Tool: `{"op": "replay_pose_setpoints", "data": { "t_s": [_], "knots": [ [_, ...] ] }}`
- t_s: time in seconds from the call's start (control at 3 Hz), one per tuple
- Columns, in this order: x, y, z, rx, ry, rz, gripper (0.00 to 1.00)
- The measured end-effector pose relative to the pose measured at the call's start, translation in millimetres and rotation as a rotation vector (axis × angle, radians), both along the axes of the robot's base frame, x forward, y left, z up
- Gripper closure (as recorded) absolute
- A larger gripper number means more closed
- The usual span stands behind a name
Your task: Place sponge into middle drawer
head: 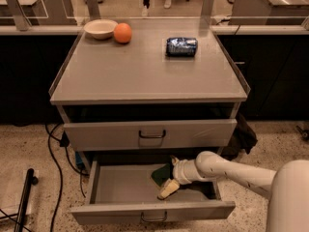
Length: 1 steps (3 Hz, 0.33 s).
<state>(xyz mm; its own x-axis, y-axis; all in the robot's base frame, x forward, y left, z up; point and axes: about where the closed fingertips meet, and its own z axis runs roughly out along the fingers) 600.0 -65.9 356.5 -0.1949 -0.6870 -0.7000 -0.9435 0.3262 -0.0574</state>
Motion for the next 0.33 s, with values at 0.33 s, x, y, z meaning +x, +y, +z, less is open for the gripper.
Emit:
{"op": "replay_pose_setpoints", "data": {
  "t_s": [0.33],
  "knots": [
    [0.0,0.0,0.0,0.000,0.000,0.000,0.00]
  ]
}}
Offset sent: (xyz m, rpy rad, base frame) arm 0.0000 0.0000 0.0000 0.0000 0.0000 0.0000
